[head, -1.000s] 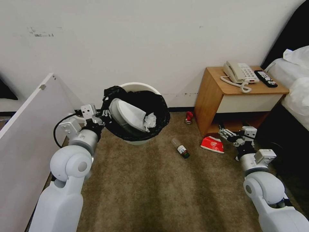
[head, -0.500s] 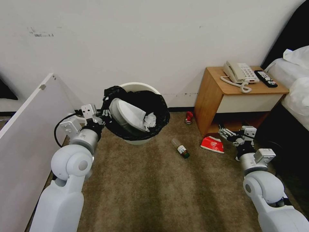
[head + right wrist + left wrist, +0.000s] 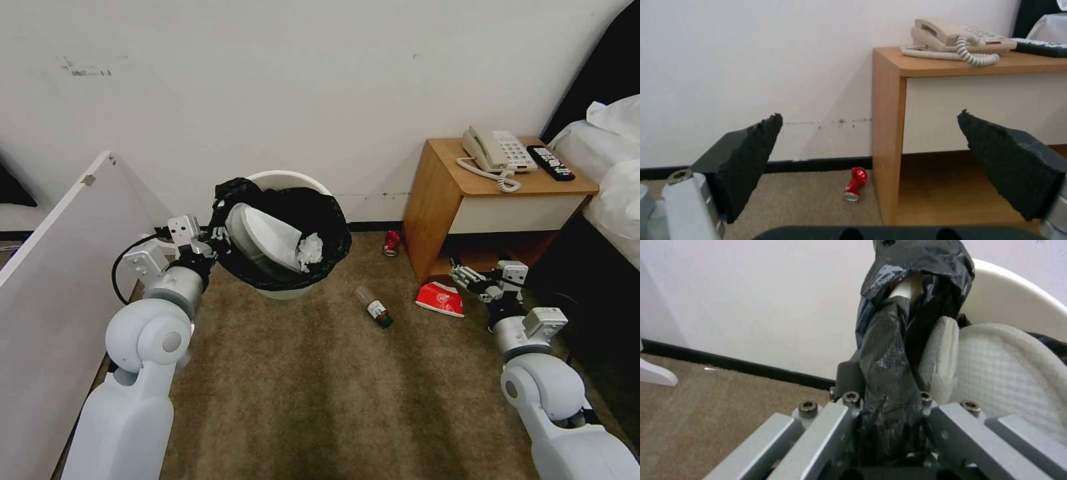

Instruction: Pick up the trash bin, then pick up the garbage from the floor and place it into the trash bin.

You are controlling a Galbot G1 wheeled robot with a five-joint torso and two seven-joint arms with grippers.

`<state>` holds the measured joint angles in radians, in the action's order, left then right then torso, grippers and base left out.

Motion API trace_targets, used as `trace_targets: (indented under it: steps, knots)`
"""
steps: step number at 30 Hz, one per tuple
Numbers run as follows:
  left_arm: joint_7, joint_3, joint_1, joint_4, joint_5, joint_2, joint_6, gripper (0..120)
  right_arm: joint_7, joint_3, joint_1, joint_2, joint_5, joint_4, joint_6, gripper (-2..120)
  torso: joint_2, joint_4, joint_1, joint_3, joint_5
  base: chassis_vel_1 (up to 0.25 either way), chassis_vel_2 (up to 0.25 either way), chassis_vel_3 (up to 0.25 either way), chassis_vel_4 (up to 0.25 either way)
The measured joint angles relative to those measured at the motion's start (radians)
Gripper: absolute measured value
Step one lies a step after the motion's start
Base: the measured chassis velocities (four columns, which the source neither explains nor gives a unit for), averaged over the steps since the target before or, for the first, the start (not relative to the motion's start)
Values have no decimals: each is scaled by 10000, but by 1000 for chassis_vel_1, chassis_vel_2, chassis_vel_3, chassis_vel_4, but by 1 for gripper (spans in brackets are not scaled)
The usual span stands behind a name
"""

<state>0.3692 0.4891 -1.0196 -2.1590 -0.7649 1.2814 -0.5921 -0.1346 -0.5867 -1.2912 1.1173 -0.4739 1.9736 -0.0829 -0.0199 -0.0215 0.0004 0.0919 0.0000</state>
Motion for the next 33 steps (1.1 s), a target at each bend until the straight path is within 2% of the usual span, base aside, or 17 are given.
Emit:
trace_targets:
  steps: [33]
  knots:
    - [-5, -62, 6, -3, -7, 8, -3, 4, 89, 2, 16, 58, -15, 12, 23, 100, 0, 0, 0, 0, 0, 0, 0, 0, 0]
